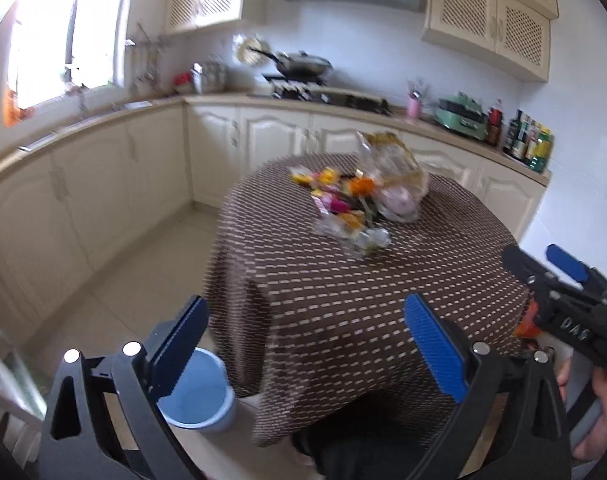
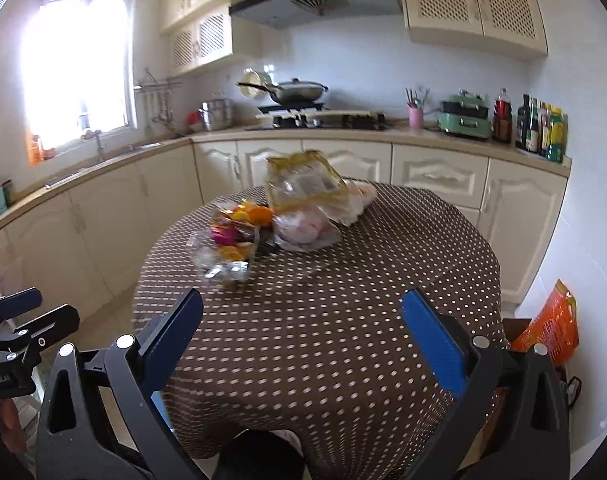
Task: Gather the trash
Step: 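Reach the left tool to the clear plastic wrapper and close on it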
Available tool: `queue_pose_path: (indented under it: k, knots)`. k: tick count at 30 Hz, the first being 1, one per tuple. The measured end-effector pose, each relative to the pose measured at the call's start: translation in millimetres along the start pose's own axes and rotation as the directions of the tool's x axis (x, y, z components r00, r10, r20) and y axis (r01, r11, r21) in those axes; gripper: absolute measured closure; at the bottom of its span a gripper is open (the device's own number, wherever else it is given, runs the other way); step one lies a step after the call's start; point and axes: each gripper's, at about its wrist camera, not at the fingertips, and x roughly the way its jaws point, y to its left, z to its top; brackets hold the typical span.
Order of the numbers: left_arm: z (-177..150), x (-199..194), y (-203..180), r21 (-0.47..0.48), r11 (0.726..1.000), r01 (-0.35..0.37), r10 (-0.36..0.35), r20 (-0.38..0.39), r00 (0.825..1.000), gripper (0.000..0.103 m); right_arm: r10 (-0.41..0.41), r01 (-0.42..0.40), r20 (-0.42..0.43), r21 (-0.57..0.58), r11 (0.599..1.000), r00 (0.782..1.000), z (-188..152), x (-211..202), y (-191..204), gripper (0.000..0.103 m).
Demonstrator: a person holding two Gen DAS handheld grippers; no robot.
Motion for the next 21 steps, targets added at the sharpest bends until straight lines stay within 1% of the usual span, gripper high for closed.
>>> queue_pose_path:
  k: [1,4,7,10,13,14,16,17,21]
  knots:
    - [4,13,-5,-0.003,1.0,0.019,-0.019,-0.014,1.0,0.007,-0.003,0.003,-0.005,0.001,1.0,1.0,0,5,-2,0.006]
    - [16,46,-19,0.012,0.999,0.037,-0.036,-0.051,0.998,0.007,-0.022,0.022,-0.032,0.01,1.0,0.999,1,28,-14,0.006]
    - [28,80,-30,0.021,0.998,0.053,-0.051,-0.086,0.995,0.007,-0.026,0.029,-0.067,0.045,0.999,0.997,3,54,-29,0.006]
    - [37,109,-36,0.029,0.997,0.066,-0.063,-0.111,0.992,0.007,-0.018,0.025,-0.105,0.068,0.997,0.994,8,71,-36,0.006]
    - [44,132,-41,0.039,0.997,0.071,-0.065,-0.139,0.988,0.008,0.009,0.002,-0.13,0.085,0.996,0.991,14,89,-43,0.006]
    - [46,140,-43,0.04,0.996,0.074,-0.067,-0.147,0.987,0.01,0.009,0.002,-0.13,0.086,0.996,0.992,16,93,-43,0.006]
    - [50,154,-44,0.04,0.997,0.072,-0.064,-0.169,0.984,0.02,0.01,0.002,-0.136,0.085,0.996,0.991,21,102,-44,0.006]
    - [51,161,-44,0.037,0.997,0.069,-0.061,-0.18,0.982,0.021,0.012,0.0,-0.138,0.085,0.996,0.99,21,106,-44,0.006]
    - [53,185,-42,0.035,0.998,0.054,-0.045,-0.223,0.974,0.032,0.027,-0.014,-0.151,0.082,0.997,0.988,25,119,-43,0.006]
